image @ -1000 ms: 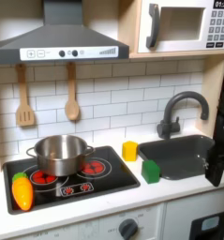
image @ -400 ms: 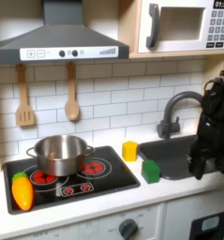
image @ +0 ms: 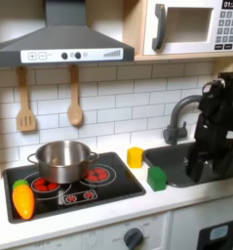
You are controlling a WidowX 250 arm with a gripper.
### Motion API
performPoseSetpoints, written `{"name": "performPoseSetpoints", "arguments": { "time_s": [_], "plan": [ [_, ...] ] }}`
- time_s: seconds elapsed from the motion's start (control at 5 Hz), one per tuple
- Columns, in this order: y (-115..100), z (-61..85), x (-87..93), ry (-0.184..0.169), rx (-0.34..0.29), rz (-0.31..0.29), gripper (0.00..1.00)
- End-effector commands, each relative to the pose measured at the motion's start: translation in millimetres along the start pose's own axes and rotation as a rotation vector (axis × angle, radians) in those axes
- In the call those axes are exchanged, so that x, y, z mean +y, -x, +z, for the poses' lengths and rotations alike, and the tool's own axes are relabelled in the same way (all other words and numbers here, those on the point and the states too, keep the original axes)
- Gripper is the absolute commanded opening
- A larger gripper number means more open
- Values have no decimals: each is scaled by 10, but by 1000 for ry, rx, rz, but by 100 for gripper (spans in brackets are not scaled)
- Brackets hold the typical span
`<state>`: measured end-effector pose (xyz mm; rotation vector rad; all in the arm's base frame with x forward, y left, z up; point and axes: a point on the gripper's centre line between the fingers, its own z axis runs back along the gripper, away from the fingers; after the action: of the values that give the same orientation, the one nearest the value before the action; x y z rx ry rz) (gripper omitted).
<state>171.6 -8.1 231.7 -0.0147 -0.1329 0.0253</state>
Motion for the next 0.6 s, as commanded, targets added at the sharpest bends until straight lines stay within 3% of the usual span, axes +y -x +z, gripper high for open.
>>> {"name": "performPoseSetpoints", "arguments": {
  "time_s": [0.0, 0.4],
  "plan": [
    [-214, -37, 24, -7, -21, 3, 100],
    [-460, -90, 76, -15, -29, 11, 100]
  ]
}}
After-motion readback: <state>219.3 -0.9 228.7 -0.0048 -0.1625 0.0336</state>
